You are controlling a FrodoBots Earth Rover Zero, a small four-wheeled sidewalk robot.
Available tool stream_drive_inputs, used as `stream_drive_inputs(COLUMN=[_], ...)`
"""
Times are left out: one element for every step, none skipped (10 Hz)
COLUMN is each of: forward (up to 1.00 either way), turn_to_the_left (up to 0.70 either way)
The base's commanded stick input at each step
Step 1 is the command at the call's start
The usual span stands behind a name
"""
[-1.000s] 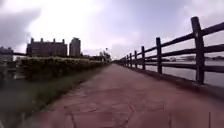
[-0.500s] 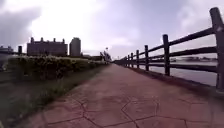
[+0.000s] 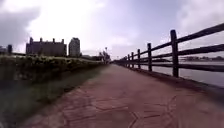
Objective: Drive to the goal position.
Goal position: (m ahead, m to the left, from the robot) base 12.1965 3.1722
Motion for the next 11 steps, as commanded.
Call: stream_drive_inputs(forward=[1.00, 1.00, 1.00, 1.00, 1.00, 1.00, 1.00, 1.00, 1.00, 1.00, 1.00], turn_to_the_left=[-0.15, -0.18, -0.07, 0.00, 0.00, 0.00, 0.00, 0.00, 0.00, 0.00, 0.00])
